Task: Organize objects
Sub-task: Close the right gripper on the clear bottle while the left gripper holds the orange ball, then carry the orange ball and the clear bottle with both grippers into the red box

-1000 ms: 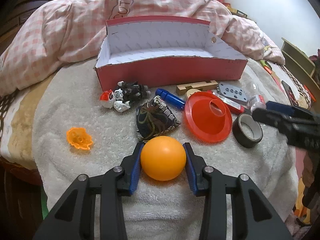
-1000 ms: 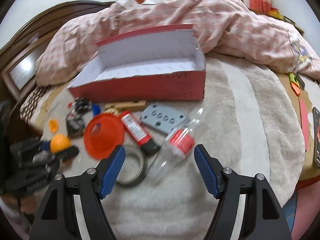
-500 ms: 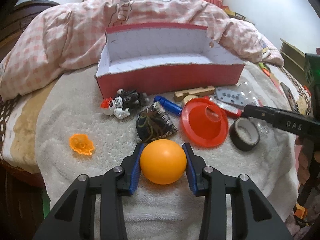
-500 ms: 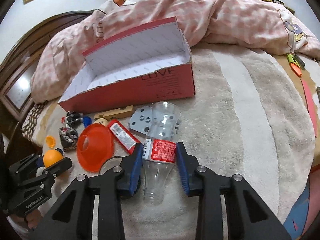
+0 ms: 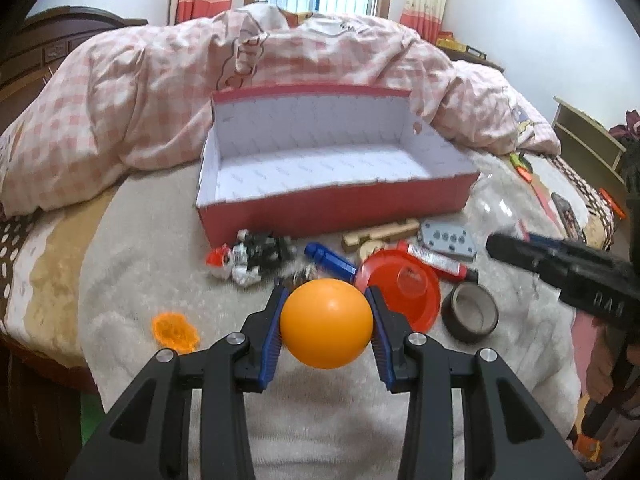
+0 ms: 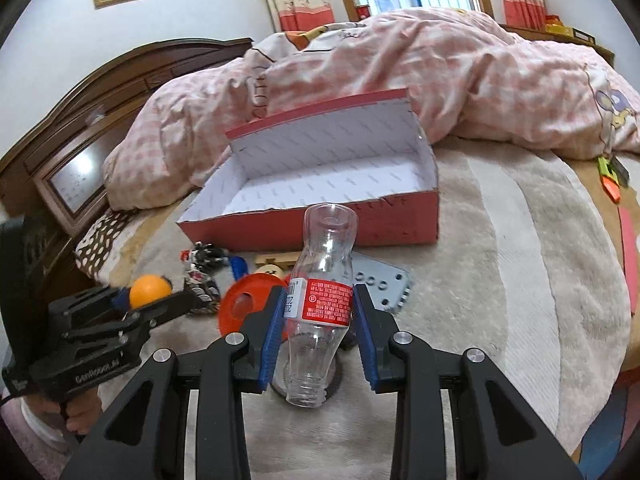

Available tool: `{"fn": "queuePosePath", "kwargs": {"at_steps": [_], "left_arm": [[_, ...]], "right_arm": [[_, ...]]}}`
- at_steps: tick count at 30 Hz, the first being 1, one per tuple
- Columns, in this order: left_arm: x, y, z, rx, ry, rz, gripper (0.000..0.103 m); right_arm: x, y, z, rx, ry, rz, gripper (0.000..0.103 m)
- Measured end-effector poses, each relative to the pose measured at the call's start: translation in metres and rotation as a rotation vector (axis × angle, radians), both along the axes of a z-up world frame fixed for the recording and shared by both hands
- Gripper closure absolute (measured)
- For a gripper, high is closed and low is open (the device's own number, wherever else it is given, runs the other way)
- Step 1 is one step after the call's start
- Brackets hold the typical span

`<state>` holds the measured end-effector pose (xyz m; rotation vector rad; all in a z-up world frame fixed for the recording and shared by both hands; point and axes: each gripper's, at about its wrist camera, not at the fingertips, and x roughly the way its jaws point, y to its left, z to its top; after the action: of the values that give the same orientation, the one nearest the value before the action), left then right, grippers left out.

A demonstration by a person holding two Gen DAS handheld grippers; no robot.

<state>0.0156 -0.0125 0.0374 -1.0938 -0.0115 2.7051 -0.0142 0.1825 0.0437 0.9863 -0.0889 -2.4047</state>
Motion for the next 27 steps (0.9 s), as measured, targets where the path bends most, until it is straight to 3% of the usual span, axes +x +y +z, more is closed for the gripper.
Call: {"fn": "queuePosePath", "kwargs": {"at_steps": [19, 27], "left_arm": [[-0.06, 0.012, 0.031, 0.007, 0.069, 0.023, 0.065], [-0.103, 0.01, 0.039, 0.017, 0.061, 0.057, 0.065]], "right_arm": [[-0.028, -0.025, 0.016, 0.006, 0.04, 0.053, 0.069], [-0.058, -0.046, 0.034, 0.084, 0.11, 0.071, 0.069]]}}
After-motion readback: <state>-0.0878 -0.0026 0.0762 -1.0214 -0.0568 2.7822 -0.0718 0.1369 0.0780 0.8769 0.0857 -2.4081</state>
